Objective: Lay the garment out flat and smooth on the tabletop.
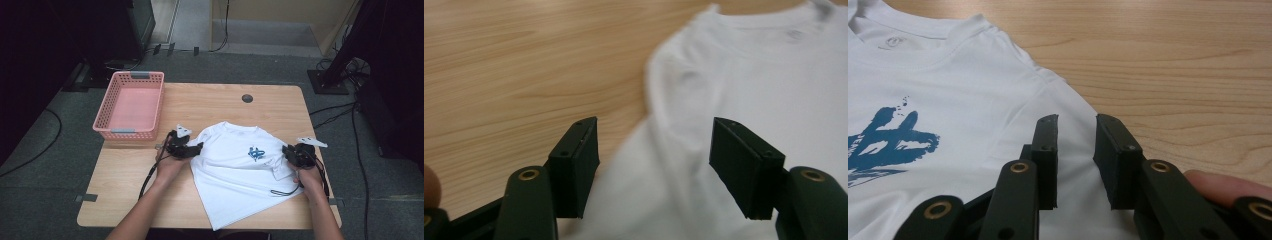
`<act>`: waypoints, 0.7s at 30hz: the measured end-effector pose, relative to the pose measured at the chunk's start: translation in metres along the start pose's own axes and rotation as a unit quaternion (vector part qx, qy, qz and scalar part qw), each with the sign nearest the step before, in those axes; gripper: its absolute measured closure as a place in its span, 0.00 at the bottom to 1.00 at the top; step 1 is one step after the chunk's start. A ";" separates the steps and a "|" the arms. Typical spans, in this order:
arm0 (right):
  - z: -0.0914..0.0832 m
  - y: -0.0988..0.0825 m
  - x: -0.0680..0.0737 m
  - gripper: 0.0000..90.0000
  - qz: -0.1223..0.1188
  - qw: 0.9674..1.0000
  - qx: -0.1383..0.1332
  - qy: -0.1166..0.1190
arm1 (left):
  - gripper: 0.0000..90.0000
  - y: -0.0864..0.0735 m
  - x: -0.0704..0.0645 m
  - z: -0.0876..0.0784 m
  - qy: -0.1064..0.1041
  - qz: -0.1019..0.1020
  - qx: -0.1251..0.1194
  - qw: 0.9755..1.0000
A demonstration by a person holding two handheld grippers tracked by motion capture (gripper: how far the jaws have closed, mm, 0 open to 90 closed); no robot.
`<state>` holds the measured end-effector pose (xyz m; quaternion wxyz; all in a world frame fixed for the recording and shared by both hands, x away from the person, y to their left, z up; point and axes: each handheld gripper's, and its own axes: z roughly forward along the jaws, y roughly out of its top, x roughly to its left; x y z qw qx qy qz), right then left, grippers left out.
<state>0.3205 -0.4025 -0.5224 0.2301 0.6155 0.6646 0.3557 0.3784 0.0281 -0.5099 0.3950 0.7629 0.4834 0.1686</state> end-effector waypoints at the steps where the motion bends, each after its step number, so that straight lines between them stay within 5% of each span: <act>1: 0.000 0.000 0.000 0.78 0.001 1.000 0.000 0.002 | 0.44 0.000 0.007 -0.002 0.009 -0.012 -0.001 1.000; 4: 0.000 0.000 0.001 0.77 -0.002 1.000 -0.001 0.001 | 0.48 0.000 0.018 -0.006 0.026 -0.028 -0.003 0.999; 8: 0.000 0.000 0.000 0.77 -0.001 1.000 -0.001 0.005 | 0.50 0.000 0.018 -0.010 0.031 -0.006 0.003 0.999; 12: 0.000 0.000 -0.001 0.77 0.003 1.000 0.000 0.009 | 0.50 -0.002 0.014 -0.023 -0.034 0.004 -0.007 0.999; 15: -0.001 -0.001 -0.001 0.77 0.002 1.000 -0.001 0.010 | 0.55 -0.006 0.010 -0.032 -0.047 0.019 -0.005 0.999; 18: -0.001 -0.001 -0.002 0.76 0.001 1.000 -0.002 0.010 | 0.68 -0.007 0.012 -0.036 -0.060 0.014 0.009 0.998; 21: -0.001 -0.002 -0.002 0.76 0.001 1.000 -0.003 0.011 | 0.72 -0.008 0.011 -0.039 -0.093 0.017 0.027 0.995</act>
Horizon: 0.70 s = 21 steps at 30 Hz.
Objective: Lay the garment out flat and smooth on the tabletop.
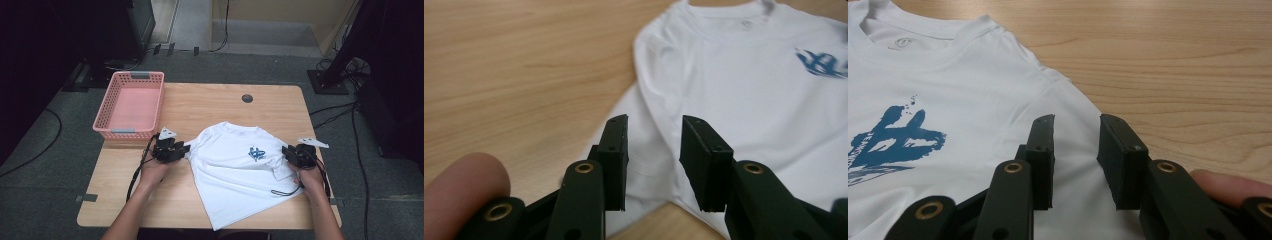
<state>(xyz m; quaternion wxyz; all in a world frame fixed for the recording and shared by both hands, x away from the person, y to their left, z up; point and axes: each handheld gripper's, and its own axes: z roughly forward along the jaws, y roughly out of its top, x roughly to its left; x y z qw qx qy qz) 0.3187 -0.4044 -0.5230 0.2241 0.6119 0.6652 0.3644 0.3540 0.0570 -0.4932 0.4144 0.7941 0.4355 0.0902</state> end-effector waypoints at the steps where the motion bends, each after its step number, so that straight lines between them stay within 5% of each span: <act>1: 0.000 0.000 0.000 0.76 0.000 1.000 0.000 0.001 | 0.72 0.000 -0.003 0.001 0.000 0.010 0.010 1.000; 3: 0.000 0.000 0.000 0.76 0.002 1.000 0.000 0.001 | 0.74 -0.001 -0.008 0.006 0.028 0.037 0.037 0.998; 5: 0.000 0.000 -0.001 0.76 0.002 1.000 0.000 0.002 | 0.86 -0.001 -0.010 0.010 0.055 0.045 0.046 0.996; 7: -0.001 0.000 -0.001 0.76 -0.002 1.000 0.001 0.002 | 0.98 0.003 -0.008 0.010 0.073 0.045 0.044 0.995; 10: -0.002 -0.001 -0.001 0.76 -0.006 1.000 0.001 0.000 | 1.00 0.014 -0.005 0.010 0.122 0.049 0.024 0.991; 12: -0.002 -0.002 -0.002 0.76 -0.006 1.000 0.000 0.002 | 1.00 0.022 -0.003 0.013 0.171 0.059 0.014 0.983; 14: -0.003 -0.002 -0.003 0.76 -0.006 1.000 0.001 0.002 | 1.00 0.029 0.001 0.017 0.226 0.064 0.001 0.972; 16: -0.003 -0.002 -0.003 0.76 -0.006 1.000 0.001 0.002 | 0.86 0.034 0.003 0.019 0.275 0.056 -0.018 0.960; 17: -0.003 -0.002 -0.004 0.76 -0.006 1.000 0.001 0.002 | 0.79 0.036 0.003 0.019 0.283 0.047 -0.029 0.958; 19: -0.003 -0.002 -0.004 0.76 -0.006 1.000 0.000 0.002 | 0.73 0.038 0.001 0.016 0.265 0.028 -0.052 0.962; 20: -0.003 -0.002 -0.004 0.76 -0.005 1.000 0.000 0.002 | 0.73 0.038 -0.001 0.015 0.245 0.024 -0.062 0.967; 21: -0.003 -0.002 -0.004 0.76 -0.005 1.000 0.000 0.002 | 0.73 0.038 -0.002 0.016 0.212 0.019 -0.063 0.975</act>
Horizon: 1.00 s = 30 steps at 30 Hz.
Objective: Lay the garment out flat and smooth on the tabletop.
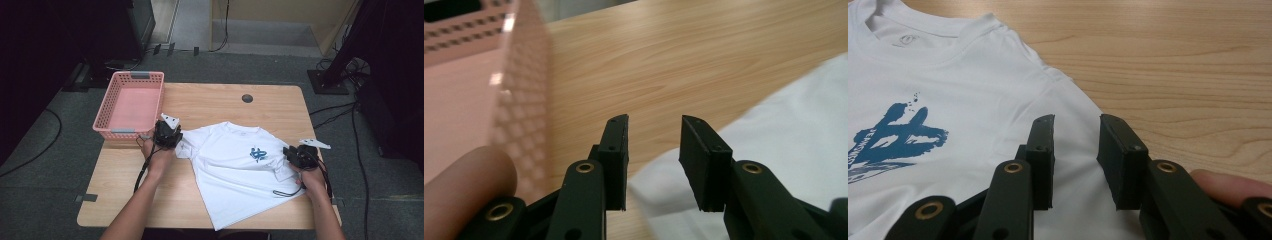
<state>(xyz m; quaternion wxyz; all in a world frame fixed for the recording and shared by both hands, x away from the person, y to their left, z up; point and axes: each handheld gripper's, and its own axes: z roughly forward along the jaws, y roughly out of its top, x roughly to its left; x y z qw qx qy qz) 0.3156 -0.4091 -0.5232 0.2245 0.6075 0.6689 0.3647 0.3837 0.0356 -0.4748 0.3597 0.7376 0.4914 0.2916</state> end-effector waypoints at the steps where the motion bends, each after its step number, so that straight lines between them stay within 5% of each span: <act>1: 0.000 0.000 0.000 0.76 0.000 1.000 0.000 0.000 | 0.73 -0.001 -0.002 0.002 -0.041 -0.002 0.006 0.999; 2: 0.000 0.000 0.000 0.76 -0.001 1.000 0.000 0.000 | 0.73 -0.002 -0.006 0.004 -0.069 0.008 0.015 0.997; 4: 0.000 0.000 0.000 0.76 0.000 1.000 0.000 0.000 | 0.71 -0.005 -0.015 0.010 -0.086 0.034 0.036 0.995; 6: 0.000 0.000 0.000 0.76 0.000 1.000 0.000 0.000 | 0.68 -0.008 -0.017 0.018 -0.097 0.030 0.064 0.993; 10: 0.000 0.001 -0.002 0.76 0.006 1.000 0.002 0.007 | 0.68 -0.015 -0.013 0.029 -0.070 0.033 0.100 0.992; 14: 0.000 0.005 -0.010 0.77 0.050 0.999 0.012 0.015 | 0.68 -0.015 -0.012 0.032 -0.017 0.051 0.096 0.994; 17: 0.004 0.013 -0.011 0.77 0.059 0.998 0.025 -0.004 | 0.66 -0.009 -0.013 0.031 -0.004 0.050 0.090 0.995; 20: 0.009 0.023 -0.011 0.74 0.058 0.998 0.030 -0.022 | 0.59 0.001 -0.019 0.023 -0.026 0.039 0.060 0.997; 23: 0.005 0.035 -0.008 0.76 0.087 0.996 0.005 -0.012 | 0.58 0.008 -0.029 0.020 -0.068 0.035 0.056 0.996; 26: 0.006 0.042 0.007 0.78 0.078 0.997 0.019 -0.019 | 0.57 0.009 -0.040 0.027 -0.107 0.041 0.083 0.990; 28: 0.012 0.044 0.018 0.78 0.064 0.997 0.036 -0.023 | 0.57 0.009 -0.045 0.035 -0.137 0.027 0.103 0.985; 30: 0.018 0.046 0.024 0.78 0.061 0.997 0.050 -0.025 | 0.56 0.009 -0.050 0.042 -0.139 0.032 0.118 0.983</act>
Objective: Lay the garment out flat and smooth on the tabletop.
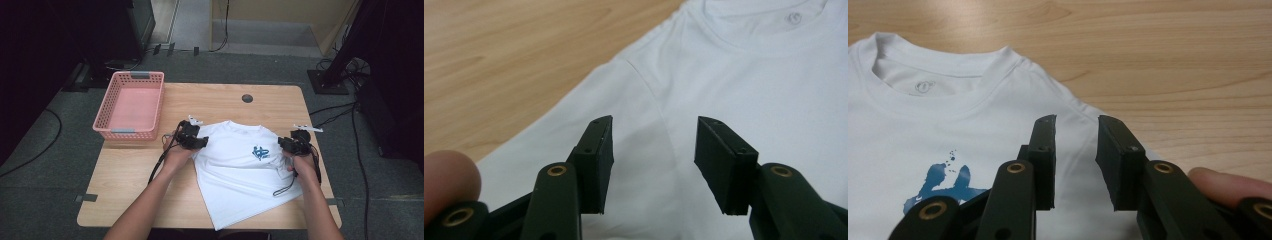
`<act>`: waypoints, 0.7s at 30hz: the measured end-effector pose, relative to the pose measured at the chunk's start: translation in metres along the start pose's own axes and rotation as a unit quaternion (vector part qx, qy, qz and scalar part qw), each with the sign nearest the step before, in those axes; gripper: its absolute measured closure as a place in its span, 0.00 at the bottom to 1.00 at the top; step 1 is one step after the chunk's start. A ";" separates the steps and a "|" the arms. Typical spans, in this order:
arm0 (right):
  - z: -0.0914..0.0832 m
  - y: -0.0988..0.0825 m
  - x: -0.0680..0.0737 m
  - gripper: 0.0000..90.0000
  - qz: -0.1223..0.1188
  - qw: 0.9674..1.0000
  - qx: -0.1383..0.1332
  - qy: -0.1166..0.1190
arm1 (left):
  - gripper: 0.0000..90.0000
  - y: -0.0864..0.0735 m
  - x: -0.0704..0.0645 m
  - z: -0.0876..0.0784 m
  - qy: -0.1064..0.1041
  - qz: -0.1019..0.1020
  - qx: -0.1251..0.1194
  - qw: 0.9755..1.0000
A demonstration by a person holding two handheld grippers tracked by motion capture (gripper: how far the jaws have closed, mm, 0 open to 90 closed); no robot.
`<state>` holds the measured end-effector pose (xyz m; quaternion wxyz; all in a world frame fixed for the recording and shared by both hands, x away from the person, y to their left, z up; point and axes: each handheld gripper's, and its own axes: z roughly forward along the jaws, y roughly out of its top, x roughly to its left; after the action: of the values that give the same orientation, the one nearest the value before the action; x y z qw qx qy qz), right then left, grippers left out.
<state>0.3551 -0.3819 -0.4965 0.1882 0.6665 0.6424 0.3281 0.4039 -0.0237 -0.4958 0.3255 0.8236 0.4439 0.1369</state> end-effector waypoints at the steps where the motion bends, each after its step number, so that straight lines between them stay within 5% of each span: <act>1: 0.004 0.001 0.002 0.78 -0.001 1.000 0.006 -0.002 | 0.55 0.001 -0.001 0.004 0.001 0.002 0.008 1.000; 4: 0.015 0.005 0.008 0.78 -0.006 1.000 0.024 -0.004 | 0.54 0.003 -0.001 0.012 0.010 0.004 0.015 1.000; 13: 0.050 0.034 0.021 0.80 -0.008 0.999 0.036 -0.003 | 0.52 0.014 0.007 0.020 0.054 -0.040 0.014 0.998; 18: 0.069 0.053 0.022 0.74 -0.060 0.998 0.030 -0.009 | 0.48 0.021 0.016 0.027 0.077 -0.059 0.014 0.995; 19: 0.070 0.056 0.020 0.73 -0.059 0.998 0.031 -0.019 | 0.44 0.022 0.017 0.027 0.073 -0.063 0.012 0.995; 21: 0.064 0.062 0.014 0.72 -0.035 0.999 0.016 0.001 | 0.43 0.021 0.018 0.024 0.071 -0.067 0.006 0.995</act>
<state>0.4437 -0.3638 -0.4982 0.1879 0.6466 0.6704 0.3117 0.4401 -0.0268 -0.5017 0.2970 0.7821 0.5207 0.1703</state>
